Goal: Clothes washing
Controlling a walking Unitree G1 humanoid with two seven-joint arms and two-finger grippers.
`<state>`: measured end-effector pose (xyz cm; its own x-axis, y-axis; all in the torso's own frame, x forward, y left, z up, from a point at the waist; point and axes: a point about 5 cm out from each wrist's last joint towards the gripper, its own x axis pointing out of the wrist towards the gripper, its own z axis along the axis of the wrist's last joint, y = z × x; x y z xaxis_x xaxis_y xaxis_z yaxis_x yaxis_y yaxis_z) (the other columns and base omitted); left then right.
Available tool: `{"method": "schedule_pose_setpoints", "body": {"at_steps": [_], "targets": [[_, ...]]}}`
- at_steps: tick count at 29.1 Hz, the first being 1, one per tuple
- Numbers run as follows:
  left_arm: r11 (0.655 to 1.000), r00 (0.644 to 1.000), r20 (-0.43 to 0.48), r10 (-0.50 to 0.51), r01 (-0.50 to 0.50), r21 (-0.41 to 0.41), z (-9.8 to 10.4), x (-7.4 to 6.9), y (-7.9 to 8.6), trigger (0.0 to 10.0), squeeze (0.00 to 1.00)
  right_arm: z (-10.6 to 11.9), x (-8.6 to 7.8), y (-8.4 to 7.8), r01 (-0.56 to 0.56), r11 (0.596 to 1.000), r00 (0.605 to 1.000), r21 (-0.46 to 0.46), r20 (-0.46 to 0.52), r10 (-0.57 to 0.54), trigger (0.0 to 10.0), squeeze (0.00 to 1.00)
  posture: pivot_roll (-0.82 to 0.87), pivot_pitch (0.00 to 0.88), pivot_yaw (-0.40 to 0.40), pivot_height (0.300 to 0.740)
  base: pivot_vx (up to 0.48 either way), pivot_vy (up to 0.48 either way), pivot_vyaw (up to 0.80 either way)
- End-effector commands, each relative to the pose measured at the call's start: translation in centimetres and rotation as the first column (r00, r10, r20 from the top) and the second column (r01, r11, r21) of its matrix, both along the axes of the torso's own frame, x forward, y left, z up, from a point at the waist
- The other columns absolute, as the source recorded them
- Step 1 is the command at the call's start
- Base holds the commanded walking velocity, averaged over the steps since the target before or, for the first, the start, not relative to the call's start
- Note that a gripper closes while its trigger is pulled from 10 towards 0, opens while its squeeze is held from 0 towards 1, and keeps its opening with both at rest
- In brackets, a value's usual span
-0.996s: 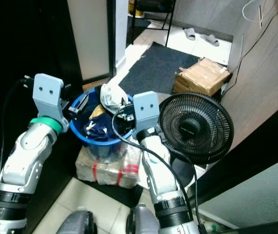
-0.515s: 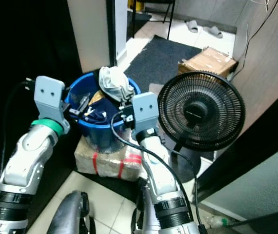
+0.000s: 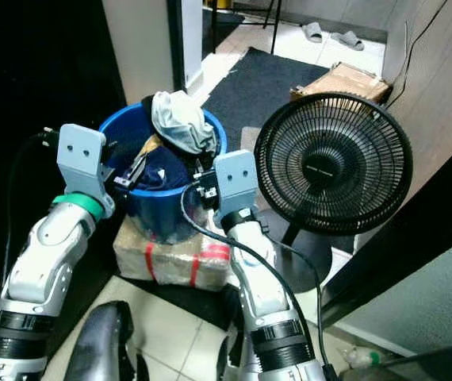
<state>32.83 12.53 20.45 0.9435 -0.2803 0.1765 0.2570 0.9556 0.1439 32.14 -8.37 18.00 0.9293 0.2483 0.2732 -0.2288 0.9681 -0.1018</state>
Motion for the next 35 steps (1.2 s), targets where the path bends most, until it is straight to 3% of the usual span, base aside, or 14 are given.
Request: {"method": "schedule_pose_setpoints", "body": {"at_steps": [1,20,28,35], "targets": [[1.000,1.000,-0.015,0.005,-0.005,-0.004,-0.5,-0.1,0.1,10.0,0.00,-0.4,-0.1,0.1,-0.006,1.000,1.000,0.001,-0.012,0.006,10.0,0.00,0.03,0.093,0.038,0.504,0.000,0.000,0.00],[0.999,1.000,-0.013,0.014,-0.015,-0.044,0.1,0.2,0.2,10.0,0.00,-0.4,-0.1,0.0,-0.010,1.000,1.000,0.000,-0.013,0.010,10.0,0.00,0.03,0.100,0.037,0.439,0.000,0.000,0.00],[0.998,1.000,-0.014,0.002,-0.003,-0.069,0.6,0.8,-0.7,10.0,0.00,0.0,0.5,0.5,-0.029,1.000,1.000,0.006,-0.009,0.029,10.0,0.00,0.03,0.112,0.027,0.439,0.000,0.000,0.00],[0.992,0.999,-0.043,0.030,-0.035,-0.118,0.6,1.0,-0.4,10.0,0.00,1.4,1.3,1.2,-0.054,0.999,0.998,0.009,0.029,0.053,10.0,0.00,0.04,0.117,0.023,0.439,0.000,0.000,0.00]]}}
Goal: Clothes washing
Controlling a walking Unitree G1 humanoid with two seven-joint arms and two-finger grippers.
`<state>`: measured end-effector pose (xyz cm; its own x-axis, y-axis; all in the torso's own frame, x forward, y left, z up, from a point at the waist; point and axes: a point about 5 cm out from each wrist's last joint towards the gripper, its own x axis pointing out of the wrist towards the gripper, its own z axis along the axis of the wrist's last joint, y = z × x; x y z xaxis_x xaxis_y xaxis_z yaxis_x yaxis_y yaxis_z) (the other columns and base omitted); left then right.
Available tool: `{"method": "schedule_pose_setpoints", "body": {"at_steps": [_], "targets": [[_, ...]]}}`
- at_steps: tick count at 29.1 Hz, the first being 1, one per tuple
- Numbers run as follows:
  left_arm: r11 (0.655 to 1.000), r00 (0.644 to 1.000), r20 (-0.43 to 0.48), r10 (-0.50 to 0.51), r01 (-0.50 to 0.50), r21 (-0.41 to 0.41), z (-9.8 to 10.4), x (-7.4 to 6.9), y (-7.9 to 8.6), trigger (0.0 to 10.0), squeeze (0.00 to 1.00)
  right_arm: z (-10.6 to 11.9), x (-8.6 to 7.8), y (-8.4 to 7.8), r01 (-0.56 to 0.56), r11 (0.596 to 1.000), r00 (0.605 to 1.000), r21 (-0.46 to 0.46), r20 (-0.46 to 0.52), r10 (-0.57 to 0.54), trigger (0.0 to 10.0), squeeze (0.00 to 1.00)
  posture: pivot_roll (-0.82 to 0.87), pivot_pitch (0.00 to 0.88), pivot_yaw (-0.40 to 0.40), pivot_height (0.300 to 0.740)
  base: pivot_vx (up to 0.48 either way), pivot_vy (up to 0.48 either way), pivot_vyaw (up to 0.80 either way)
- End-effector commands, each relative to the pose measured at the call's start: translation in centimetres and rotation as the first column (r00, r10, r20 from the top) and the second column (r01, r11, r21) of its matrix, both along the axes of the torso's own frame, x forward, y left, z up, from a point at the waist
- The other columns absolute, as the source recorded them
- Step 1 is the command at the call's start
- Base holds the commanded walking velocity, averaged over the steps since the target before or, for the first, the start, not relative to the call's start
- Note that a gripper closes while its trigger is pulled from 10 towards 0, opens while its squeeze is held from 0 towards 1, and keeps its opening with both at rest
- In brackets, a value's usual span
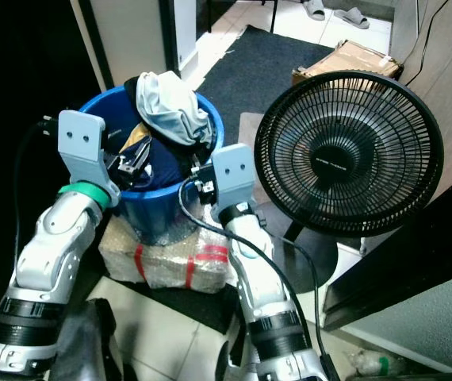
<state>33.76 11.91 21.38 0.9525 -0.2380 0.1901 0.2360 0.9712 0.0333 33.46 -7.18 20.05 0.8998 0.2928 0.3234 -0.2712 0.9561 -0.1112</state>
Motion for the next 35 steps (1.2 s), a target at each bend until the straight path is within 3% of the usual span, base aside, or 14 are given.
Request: {"method": "schedule_pose_setpoints", "body": {"at_steps": [1,5,12,14,16,20,26,35], "targets": [[1.000,0.999,-0.032,0.013,-0.013,-0.015,-0.4,0.1,0.2,10.0,0.00,-0.4,0.2,0.0,-0.005,1.000,1.000,0.008,-0.017,0.005,10.0,0.00,0.05,0.123,0.018,0.439,0.000,0.000,0.00],[1.000,0.999,-0.047,0.021,-0.022,-0.013,-0.8,-0.1,0.2,10.0,0.00,1.1,1.3,0.3,-0.017,1.000,1.000,0.023,-0.011,0.018,10.0,0.00,0.06,0.127,0.009,0.439,0.000,0.000,0.00],[0.999,0.998,-0.053,0.025,-0.026,-0.019,-0.8,-0.1,0.2,10.0,0.00,1.9,1.6,0.6,-0.049,0.998,0.999,0.040,-0.007,0.049,10.0,0.00,0.06,0.133,0.006,0.439,0.000,0.000,0.00],[0.999,0.998,-0.057,0.026,-0.028,-0.027,-0.8,-0.2,0.0,10.0,0.00,2.5,2.5,0.8,-0.054,0.998,0.998,0.042,-0.018,0.055,10.0,0.00,0.08,0.152,-0.014,0.439,0.000,0.000,0.00],[0.998,0.997,-0.066,0.039,-0.043,-0.050,-0.7,-0.5,-0.1,10.0,0.00,4.5,4.5,1.3,-0.060,0.998,0.998,0.023,-0.023,0.060,10.0,0.00,0.09,0.165,-0.030,0.439,0.000,0.000,0.00],[0.996,0.996,-0.069,0.055,-0.059,-0.065,-0.7,-0.9,0.1,10.0,0.00,5.1,5.3,1.3,-0.050,0.999,0.998,-0.008,-0.027,0.049,10.0,0.00,0.11,0.186,-0.055,0.439,0.000,0.000,0.00],[0.984,0.989,-0.091,0.120,-0.131,-0.124,-0.6,-2.4,1.5,10.0,0.00,4.5,6.1,0.9,-0.032,0.997,0.997,-0.072,-0.068,0.027,10.0,0.00,0.15,0.240,-0.076,0.439,0.000,0.000,0.00],[0.978,0.983,-0.071,0.169,-0.176,-0.110,0.5,-4.1,2.8,10.0,0.00,3.1,6.4,1.6,-0.084,0.990,0.988,-0.110,-0.137,0.069,10.0,0.00,0.19,0.300,-0.095,0.439,0.000,0.000,0.00]]}}
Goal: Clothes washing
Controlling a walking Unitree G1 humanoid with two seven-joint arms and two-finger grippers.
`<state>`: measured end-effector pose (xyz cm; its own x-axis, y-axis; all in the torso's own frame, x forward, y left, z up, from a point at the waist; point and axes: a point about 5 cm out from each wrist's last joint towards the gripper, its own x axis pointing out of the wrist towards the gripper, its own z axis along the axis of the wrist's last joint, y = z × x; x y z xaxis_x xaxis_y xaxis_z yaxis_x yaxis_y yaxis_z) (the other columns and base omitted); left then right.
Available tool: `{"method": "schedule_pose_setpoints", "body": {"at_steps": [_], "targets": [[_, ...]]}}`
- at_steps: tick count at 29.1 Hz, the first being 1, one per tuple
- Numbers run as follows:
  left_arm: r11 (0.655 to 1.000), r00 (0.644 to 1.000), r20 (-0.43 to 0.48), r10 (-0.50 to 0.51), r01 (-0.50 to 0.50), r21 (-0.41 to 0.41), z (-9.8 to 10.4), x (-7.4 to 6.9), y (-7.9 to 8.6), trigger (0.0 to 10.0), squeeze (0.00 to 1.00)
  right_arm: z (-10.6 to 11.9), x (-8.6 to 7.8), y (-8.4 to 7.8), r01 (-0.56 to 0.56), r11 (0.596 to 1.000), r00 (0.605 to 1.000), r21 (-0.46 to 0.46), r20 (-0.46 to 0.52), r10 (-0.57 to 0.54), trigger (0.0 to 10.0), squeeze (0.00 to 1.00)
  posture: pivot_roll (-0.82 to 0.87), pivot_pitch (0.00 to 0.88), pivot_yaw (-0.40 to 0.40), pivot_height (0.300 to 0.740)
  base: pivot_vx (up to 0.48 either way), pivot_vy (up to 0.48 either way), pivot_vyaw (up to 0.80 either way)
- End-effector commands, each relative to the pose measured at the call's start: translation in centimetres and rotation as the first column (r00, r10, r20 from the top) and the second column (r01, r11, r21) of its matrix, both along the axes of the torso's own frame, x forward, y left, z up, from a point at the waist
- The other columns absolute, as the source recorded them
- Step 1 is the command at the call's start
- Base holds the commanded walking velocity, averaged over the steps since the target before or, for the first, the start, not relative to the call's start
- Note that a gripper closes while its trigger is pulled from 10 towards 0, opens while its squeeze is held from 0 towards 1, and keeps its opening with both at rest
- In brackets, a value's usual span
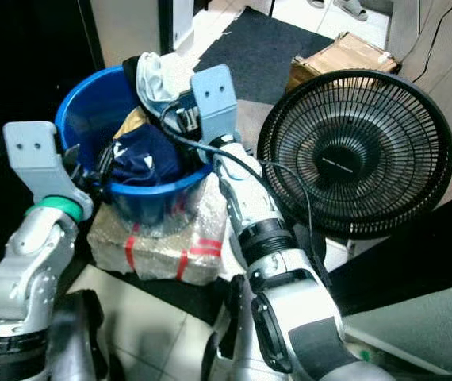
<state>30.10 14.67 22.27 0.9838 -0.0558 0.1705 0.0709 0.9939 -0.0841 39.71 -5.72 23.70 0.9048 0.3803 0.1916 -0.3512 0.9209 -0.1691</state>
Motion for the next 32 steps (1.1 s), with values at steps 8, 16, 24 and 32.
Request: {"method": "schedule_pose_setpoints", "body": {"at_steps": [8,16,24,32], "targets": [[0.996,1.000,-0.016,0.015,-0.016,-0.084,1.1,-1.2,-0.1,10.0,0.00,-0.4,0.4,1.3,-0.170,0.985,0.981,-0.009,-0.099,0.168,10.0,0.00,0.19,0.325,-0.099,0.439,0.000,0.000,0.00],[0.996,0.997,-0.012,-0.083,0.082,-0.041,2.7,0.3,-2.5,10.0,0.00,0.0,0.0,1.8,-0.257,0.964,0.965,-0.066,-0.078,0.252,10.0,0.00,0.16,0.324,-0.091,0.439,0.000,0.000,0.00],[0.993,0.993,-0.032,-0.110,0.109,-0.039,3.1,0.8,-3.9,10.0,0.00,3.3,-0.9,2.7,-0.360,0.933,0.929,-0.031,0.079,0.361,10.0,0.00,0.15,0.313,-0.084,0.439,0.000,0.000,0.00],[0.996,0.991,-0.103,-0.090,0.088,-0.020,1.6,1.2,-3.8,10.0,0.00,1.7,1.4,0.9,-0.053,0.971,0.998,-0.234,0.001,0.055,10.0,0.00,0.15,0.305,-0.080,0.439,0.000,0.000,0.00]]}}
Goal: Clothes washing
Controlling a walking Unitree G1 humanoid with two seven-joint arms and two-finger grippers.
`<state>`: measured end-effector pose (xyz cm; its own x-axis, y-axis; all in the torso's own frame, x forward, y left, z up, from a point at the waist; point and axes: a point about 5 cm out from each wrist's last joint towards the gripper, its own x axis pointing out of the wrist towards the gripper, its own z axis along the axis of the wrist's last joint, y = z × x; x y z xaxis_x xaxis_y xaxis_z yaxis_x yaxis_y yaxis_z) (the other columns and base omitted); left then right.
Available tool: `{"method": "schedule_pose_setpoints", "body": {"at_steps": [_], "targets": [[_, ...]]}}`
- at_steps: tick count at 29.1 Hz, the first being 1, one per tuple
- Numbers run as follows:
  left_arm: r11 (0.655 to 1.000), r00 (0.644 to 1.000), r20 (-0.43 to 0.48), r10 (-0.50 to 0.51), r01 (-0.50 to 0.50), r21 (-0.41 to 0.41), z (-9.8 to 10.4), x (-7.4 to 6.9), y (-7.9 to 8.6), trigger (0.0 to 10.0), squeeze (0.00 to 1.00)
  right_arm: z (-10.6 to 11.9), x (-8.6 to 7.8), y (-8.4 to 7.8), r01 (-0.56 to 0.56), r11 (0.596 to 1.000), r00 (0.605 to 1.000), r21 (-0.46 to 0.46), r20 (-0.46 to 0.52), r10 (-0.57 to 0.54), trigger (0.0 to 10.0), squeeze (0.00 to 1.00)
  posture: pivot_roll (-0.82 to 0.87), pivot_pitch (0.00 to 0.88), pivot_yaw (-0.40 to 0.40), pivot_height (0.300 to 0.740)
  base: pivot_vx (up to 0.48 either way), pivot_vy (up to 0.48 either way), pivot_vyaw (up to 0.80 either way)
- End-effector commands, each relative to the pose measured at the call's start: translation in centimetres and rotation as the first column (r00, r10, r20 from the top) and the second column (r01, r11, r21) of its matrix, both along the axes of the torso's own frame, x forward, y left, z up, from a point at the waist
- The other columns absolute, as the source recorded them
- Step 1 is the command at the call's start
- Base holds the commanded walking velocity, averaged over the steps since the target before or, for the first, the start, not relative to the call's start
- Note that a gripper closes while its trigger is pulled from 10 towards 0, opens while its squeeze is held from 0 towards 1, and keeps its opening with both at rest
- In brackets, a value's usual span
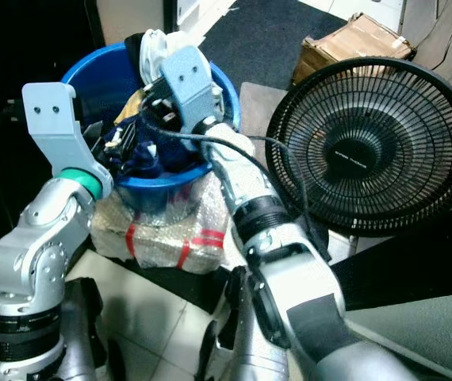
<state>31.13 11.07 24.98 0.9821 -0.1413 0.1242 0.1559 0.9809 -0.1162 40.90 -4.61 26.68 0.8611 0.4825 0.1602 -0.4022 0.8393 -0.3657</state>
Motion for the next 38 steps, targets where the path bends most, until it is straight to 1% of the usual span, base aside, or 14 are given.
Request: {"method": "schedule_pose_setpoints", "body": {"at_steps": [1,5,10,13,17,20,22,28,31,34,35,36,37,38], "targets": [[1.000,0.999,-0.054,0.001,0.000,0.014,-1.1,0.1,-0.3,10.0,0.00,-1.3,0.2,-0.2,0.027,0.999,0.998,-0.041,-0.048,-0.029,10.0,0.00,0.15,0.305,-0.080,0.439,0.000,0.000,0.00],[0.999,0.992,-0.113,0.049,-0.047,0.021,-1.9,0.6,0.2,10.0,0.00,-2.5,0.4,-0.4,0.034,0.999,0.985,-0.028,-0.167,-0.038,10.0,0.00,0.15,0.304,-0.084,0.439,0.000,0.000,0.00],[0.997,0.990,-0.125,0.068,-0.065,0.029,-2.0,0.7,0.4,10.0,0.00,-2.8,0.4,-0.5,0.037,0.999,0.981,-0.024,-0.190,-0.041,10.0,0.00,0.15,0.304,-0.084,0.439,0.000,0.000,0.00],[0.995,0.982,-0.161,0.098,-0.094,0.029,-2.7,1.0,0.7,10.0,0.00,-5.0,0.2,-0.7,0.015,1.000,0.940,-0.020,-0.341,-0.021,10.0,0.00,0.14,0.308,-0.088,0.439,0.000,0.000,0.00],[0.995,0.981,-0.166,0.101,-0.098,0.025,-2.8,1.0,0.7,10.0,0.00,-5.3,0.2,-0.7,0.013,1.000,0.926,0.000,-0.376,-0.013,10.0,0.00,0.14,0.308,-0.088,0.439,0.000,0.000,0.00],[0.995,0.980,-0.169,0.102,-0.099,0.027,-2.8,1.0,0.6,10.0,0.00,-4.8,0.2,-0.1,0.013,0.997,0.908,0.079,-0.417,0.021,10.0,0.00,0.15,0.310,-0.087,0.439,0.000,0.000,0.00],[0.995,0.980,-0.171,0.102,-0.098,0.030,-2.8,1.0,0.6,10.0,0.00,-4.0,0.4,0.1,0.043,0.984,0.900,0.174,-0.434,0.038,10.0,0.00,0.15,0.312,-0.087,0.439,0.000,0.000,0.00],[0.995,0.980,-0.173,0.102,-0.098,0.031,-2.8,1.0,0.5,10.0,0.00,-3.9,0.4,0.1,0.068,0.971,0.888,0.228,-0.458,0.046,10.0,0.00,0.16,0.322,-0.088,0.439,0.000,0.000,0.00],[0.995,0.979,-0.175,0.101,-0.098,0.028,-2.7,0.8,0.5,10.0,0.00,-5.1,0.2,0.2,0.113,0.973,0.856,0.201,-0.517,0.007,10.0,0.00,0.17,0.335,-0.090,0.439,0.000,0.000,0.00],[0.995,0.979,-0.175,0.101,-0.098,0.028,-2.7,0.8,0.5,10.0,0.00,-5.5,0.2,0.1,0.127,0.974,0.847,0.186,-0.531,-0.009,10.0,0.00,0.17,0.335,-0.090,0.439,0.000,0.000,0.00],[0.995,0.979,-0.178,0.103,-0.100,0.028,-2.7,0.7,0.5,10.0,0.00,-6.0,0.2,-0.2,0.143,0.979,0.842,0.145,-0.537,-0.044,10.0,0.00,0.18,0.339,-0.090,0.439,0.000,0.000,0.00],[0.994,0.978,-0.179,0.105,-0.101,0.028,-2.7,0.7,0.5,10.0,0.00,-6.4,0.2,-0.7,0.152,0.986,0.845,0.068,-0.527,-0.094,10.0,0.00,0.17,0.341,-0.089,0.439,0.000,0.000,0.00],[0.994,0.978,-0.179,0.105,-0.101,0.028,-2.7,0.7,0.5,10.0,0.00,-6.4,0.2,-0.7,0.152,0.986,0.845,0.068,-0.527,-0.094,10.0,0.00,0.17,0.341,-0.089,0.439,0.000,0.000,0.00],[0.994,0.978,-0.181,0.106,-0.103,0.028,-2.7,0.7,0.6,10.0,0.00,-6.8,0.2,-1.2,0.156,0.988,0.853,-0.020,-0.501,-0.145,10.0,0.00,0.17,0.341,-0.089,0.439,0.000,0.000,0.00]]}}
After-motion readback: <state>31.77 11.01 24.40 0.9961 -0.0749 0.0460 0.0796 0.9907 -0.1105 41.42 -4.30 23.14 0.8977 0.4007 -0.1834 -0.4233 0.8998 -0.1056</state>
